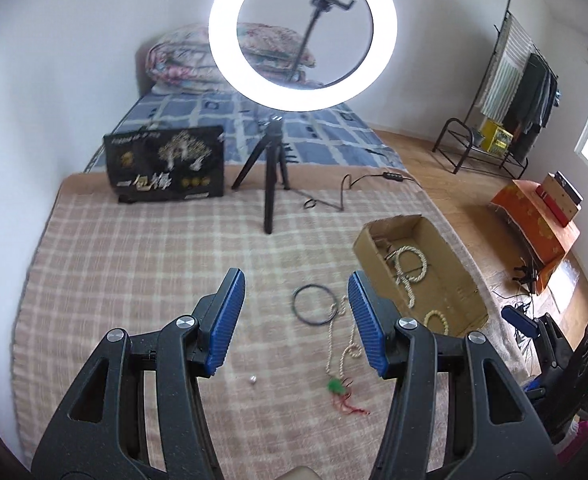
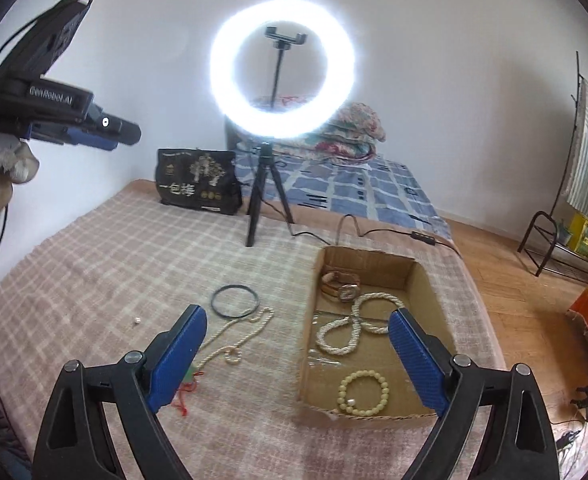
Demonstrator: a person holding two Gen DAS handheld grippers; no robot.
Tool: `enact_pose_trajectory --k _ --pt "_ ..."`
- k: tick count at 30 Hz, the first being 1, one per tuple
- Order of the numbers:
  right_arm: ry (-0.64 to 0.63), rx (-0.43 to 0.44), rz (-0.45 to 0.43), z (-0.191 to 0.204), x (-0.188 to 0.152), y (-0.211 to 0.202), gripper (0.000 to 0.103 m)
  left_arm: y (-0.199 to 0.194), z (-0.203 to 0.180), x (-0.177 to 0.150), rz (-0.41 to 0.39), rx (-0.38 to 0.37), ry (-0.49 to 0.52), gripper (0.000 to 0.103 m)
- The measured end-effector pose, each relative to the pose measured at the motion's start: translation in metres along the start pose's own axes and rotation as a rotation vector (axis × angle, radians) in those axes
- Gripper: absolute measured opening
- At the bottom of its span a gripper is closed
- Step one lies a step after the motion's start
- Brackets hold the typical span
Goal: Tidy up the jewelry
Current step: 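Move right tool to green jade pendant while left tool approaches small pearl earring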
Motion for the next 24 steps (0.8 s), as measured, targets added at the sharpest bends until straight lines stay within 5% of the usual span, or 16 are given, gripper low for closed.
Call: enact_pose_trajectory --k 11,15,24 --pt "-0.091 0.199 0.089 0.059 -0.018 0.021 0.067 0.042 0.053 -0.061 0.147 0.01 -0.079 0.055" --pt "-0.094 0.308 0.177 0.076 -0.027 0.04 0.042 0.056 0.05 -0.076 0.194 -0.018 -0.069 0.046" --pt "-0.113 0.415 0.295 0.098 -0.054 0.075 0.034 0.099 0.039 -0.119 0.337 -0.051 -0.052 0.036"
Point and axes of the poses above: each gripper's, at about its wrist camera, not at the fingertips, and y roughly the way its jaws point, z to its left, x to its top, the point moved 4 cm from there along y, roughly the way its jaws point, and after that the axes turned 1 degree about x, right-handed, at the moved point
